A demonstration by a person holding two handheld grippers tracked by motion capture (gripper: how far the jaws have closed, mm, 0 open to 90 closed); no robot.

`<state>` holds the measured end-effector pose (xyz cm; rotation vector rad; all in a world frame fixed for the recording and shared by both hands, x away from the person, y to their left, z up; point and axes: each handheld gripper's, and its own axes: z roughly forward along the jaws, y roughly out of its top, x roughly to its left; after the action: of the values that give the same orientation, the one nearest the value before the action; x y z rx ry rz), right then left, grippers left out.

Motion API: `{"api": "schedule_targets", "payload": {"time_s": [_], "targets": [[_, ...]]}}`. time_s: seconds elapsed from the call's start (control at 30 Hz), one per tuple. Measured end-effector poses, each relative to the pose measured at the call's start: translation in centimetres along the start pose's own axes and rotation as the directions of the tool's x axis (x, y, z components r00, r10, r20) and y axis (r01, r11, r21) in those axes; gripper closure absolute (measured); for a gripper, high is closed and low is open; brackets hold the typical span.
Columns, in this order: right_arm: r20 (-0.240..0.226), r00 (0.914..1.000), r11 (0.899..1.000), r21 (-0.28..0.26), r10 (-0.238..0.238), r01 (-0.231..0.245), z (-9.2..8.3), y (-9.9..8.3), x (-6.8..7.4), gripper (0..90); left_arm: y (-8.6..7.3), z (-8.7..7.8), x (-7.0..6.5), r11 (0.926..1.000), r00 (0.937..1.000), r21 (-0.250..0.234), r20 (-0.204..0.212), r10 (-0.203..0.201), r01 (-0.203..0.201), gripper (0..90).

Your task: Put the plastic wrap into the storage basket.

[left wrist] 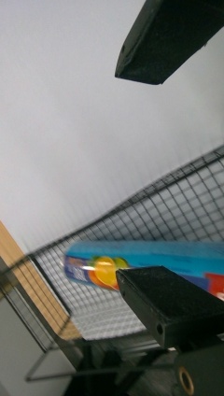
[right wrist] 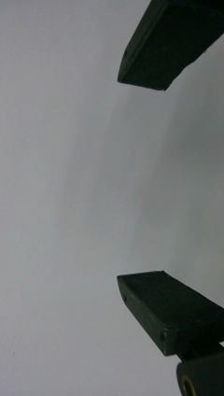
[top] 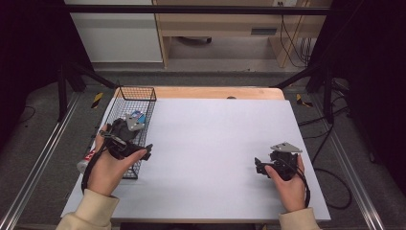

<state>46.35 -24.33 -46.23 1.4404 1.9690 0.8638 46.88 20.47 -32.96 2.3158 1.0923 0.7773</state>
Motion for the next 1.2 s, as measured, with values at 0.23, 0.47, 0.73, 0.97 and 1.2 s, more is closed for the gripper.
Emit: {"api": "schedule_targets", "payload": {"time_s": [0.23,0.47,0.73,0.97,1.2], "targets": [[0.013,0.9995,0.999,-0.030,-0.028,0.028,-0.6,-0.1,0.1,4.7,1.4,2.2,-1.4,0.9934,0.9896,-0.112,0.138,0.040,-0.025,4.0],[0.023,0.9997,1.000,-0.016,0.005,-0.005,-0.9,-1.0,-0.4,4.7,2.0,4.8,-3.3,0.9911,0.9710,-0.132,0.235,0.044,-0.013,5.2],[0.025,0.9983,0.998,-0.023,0.052,-0.052,-1.7,-1.9,-1.7,4.6,2.0,7.9,-5.7,0.9708,0.9508,-0.240,0.303,0.064,0.011,6.4],[0.014,0.9970,0.997,-0.029,0.076,-0.076,-2.1,-2.4,-2.4,4.8,0.6,9.7,-6.7,0.9567,0.9495,-0.291,0.296,0.105,-0.015,6.4],[0.005,0.9982,0.998,-0.019,0.059,-0.059,-2.0,-2.5,-2.6,5.6,-1.4,11.1,-6.9,0.9507,0.9368,-0.310,0.336,0.096,0.014,6.4]]}}
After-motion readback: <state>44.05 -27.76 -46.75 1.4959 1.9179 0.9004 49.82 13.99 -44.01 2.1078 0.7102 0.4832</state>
